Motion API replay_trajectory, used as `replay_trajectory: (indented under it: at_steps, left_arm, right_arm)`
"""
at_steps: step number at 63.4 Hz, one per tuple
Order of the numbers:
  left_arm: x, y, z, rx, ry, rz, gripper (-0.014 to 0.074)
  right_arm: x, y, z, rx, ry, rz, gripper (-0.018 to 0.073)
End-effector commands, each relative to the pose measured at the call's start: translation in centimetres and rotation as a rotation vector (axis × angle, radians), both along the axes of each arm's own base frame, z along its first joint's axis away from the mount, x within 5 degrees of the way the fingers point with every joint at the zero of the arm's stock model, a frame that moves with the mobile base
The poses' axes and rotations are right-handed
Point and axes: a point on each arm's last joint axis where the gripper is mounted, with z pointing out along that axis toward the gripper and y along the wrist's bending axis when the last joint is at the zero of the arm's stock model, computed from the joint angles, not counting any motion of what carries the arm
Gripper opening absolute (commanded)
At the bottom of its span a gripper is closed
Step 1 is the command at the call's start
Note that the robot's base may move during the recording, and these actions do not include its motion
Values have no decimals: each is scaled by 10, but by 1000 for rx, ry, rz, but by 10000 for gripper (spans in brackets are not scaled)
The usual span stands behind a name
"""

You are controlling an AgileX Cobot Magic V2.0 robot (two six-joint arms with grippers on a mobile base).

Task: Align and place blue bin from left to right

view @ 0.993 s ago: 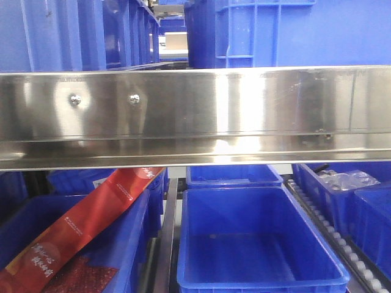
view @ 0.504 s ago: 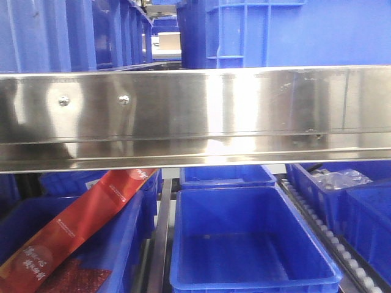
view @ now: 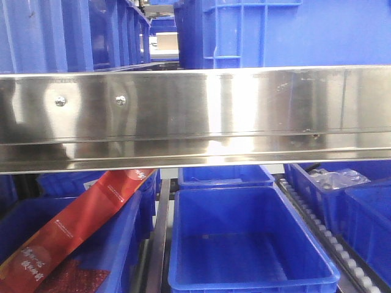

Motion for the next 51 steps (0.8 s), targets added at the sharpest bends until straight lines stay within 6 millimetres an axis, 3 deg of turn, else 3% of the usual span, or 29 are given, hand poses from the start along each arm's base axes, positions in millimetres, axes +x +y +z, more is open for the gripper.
replay_trajectory:
  at_steps: [1,21,29,36,51]
  left_arm:
    - [0,0,2,-7,-18,-7,-9]
    - [0,0,2,-7,-18,-7,-9]
    - [0,0,2,-7,-18,-7,-9]
    - [0,0,2,-7,-18,-7,-9]
    - [0,0,2,-7,-18,-7,-9]
  right_arm:
    - [-1,-1,2,-7,-31,-1,-70]
    - [-1,-1,2,-10,-34,-6,-70]
    - [-3,-7,-4,-69,-55,-83,-70]
    - [-8,-14,-21,-83,-85,-161,-70]
    - [-13,-18,-85,-77,-115,-220,-70]
